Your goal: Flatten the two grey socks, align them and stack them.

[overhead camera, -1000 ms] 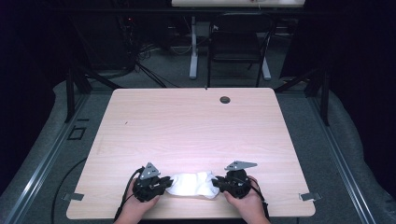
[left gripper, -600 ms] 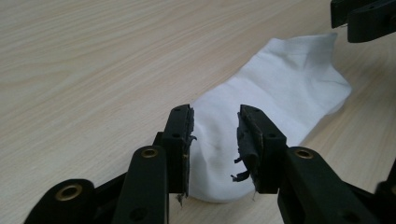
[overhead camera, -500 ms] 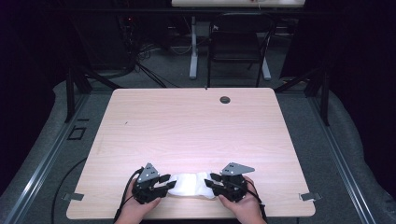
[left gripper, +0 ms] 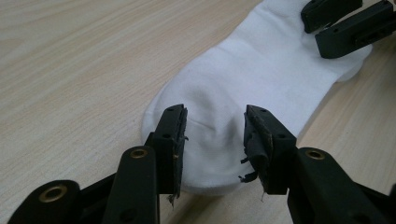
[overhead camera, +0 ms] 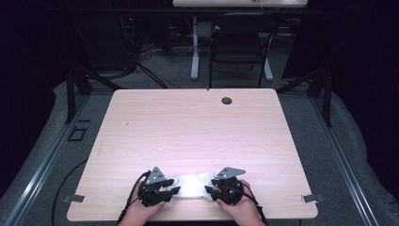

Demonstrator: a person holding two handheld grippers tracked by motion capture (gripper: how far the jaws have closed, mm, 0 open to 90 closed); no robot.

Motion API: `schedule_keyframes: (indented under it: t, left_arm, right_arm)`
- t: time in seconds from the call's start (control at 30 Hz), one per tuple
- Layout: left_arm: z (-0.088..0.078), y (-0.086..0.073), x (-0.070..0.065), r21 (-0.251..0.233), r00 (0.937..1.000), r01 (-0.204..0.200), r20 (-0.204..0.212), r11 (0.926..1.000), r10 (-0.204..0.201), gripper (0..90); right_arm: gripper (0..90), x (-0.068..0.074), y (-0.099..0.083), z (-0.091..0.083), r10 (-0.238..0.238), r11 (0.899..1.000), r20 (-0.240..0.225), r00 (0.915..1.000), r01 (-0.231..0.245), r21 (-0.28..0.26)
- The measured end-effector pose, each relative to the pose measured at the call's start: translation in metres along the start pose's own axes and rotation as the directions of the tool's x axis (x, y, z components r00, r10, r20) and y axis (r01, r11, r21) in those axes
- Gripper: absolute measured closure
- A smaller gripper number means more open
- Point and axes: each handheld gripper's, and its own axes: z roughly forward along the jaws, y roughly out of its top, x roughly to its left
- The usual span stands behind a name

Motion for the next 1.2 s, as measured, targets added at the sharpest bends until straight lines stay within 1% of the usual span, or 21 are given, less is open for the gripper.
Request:
schedule_keyframes:
  t: [0.07,0.13,0.23,0.33,0.5,0.53,0.67,0.83,0.9,0.93,0.97,1.0,1.07,1.1,1.2]
  left_arm:
    - [0.0,0.0,0.0,-0.002,1.0,0.005,0.001,1.0,-0.005,58.4]
    - [0.0,-0.001,0.0,0.001,1.0,-0.001,0.0,1.0,0.001,58.2]
    - [0.001,-0.001,0.0,0.0,1.0,0.008,0.0,1.0,-0.008,58.2]
    - [0.001,-0.001,0.001,0.001,0.9999,0.01,0.003,0.9999,-0.01,58.3]
    - [0.001,-0.001,0.0,-0.001,1.0,-0.003,-0.008,1.0,0.003,58.6]
    - [0.001,-0.001,-0.001,-0.002,0.9999,-0.006,-0.011,1.0,0.006,58.6]
    - [0.002,-0.001,-0.001,0.0,0.9995,-0.024,-0.02,0.9997,0.024,58.6]
    - [0.003,0.0,0.001,-0.003,0.9996,-0.015,-0.023,0.9999,0.015,58.6]
    - [0.004,0.001,0.003,-0.004,0.9995,-0.014,-0.027,0.9999,0.014,58.6]
    - [0.004,0.002,0.004,-0.009,0.9997,-0.001,-0.026,1.0,0.001,58.6]
    - [0.005,0.002,0.005,-0.008,0.9995,-0.005,-0.03,1.0,0.005,58.6]
    - [0.005,0.003,0.006,-0.01,0.9995,-0.003,-0.031,0.9999,0.003,58.6]
    - [0.006,0.004,0.009,-0.014,0.9994,0.002,-0.033,0.9999,-0.002,58.6]
    - [0.006,0.004,0.01,-0.018,0.9995,0.005,-0.031,0.9998,-0.005,58.6]
    - [0.008,0.005,0.015,-0.023,0.9995,0.015,-0.029,0.9996,-0.016,58.5]
  right_arm:
    - [62.2,0.001,-0.001,0.0,0.001,1.0,0.002,1.0,-0.001,-0.003]
    - [62.6,0.002,0.0,-0.003,0.006,1.0,-0.007,1.0,-0.006,-0.003]
    - [64.2,0.003,0.0,-0.002,0.003,1.0,-0.009,1.0,-0.003,0.004]
    - [65.7,0.004,-0.002,-0.001,-0.021,0.999,-0.002,0.9998,0.021,0.028]
    - [67.5,0.006,-0.006,-0.002,-0.036,0.999,0.001,0.9994,0.036,0.03]
    - [67.6,0.006,-0.007,-0.002,-0.041,0.999,0.002,0.9992,0.041,0.021]
    - [67.6,0.006,-0.008,-0.002,-0.045,0.999,0.004,0.999,0.045,0.018]
    - [64.1,0.004,-0.007,-0.001,-0.04,0.999,0.008,0.9992,0.04,0.007]
    - [63.1,0.001,-0.006,0.0,-0.048,0.999,0.015,0.9988,0.048,0.001]
    - [62.6,0.001,-0.006,0.001,-0.036,0.999,0.015,0.9992,0.036,-0.006]
    - [62.0,0.0,-0.005,0.002,-0.036,0.999,0.017,0.9992,0.036,-0.015]
    - [61.0,-0.002,-0.005,0.002,-0.041,0.999,0.017,0.999,0.041,-0.01]
    - [59.4,-0.003,-0.004,0.005,-0.034,0.999,0.02,0.9992,0.035,-0.03]
    - [59.4,-0.004,-0.003,0.005,-0.04,0.999,0.019,0.999,0.04,-0.023]
    - [59.4,-0.006,-0.002,0.007,-0.024,0.999,0.018,0.9996,0.024,-0.039]
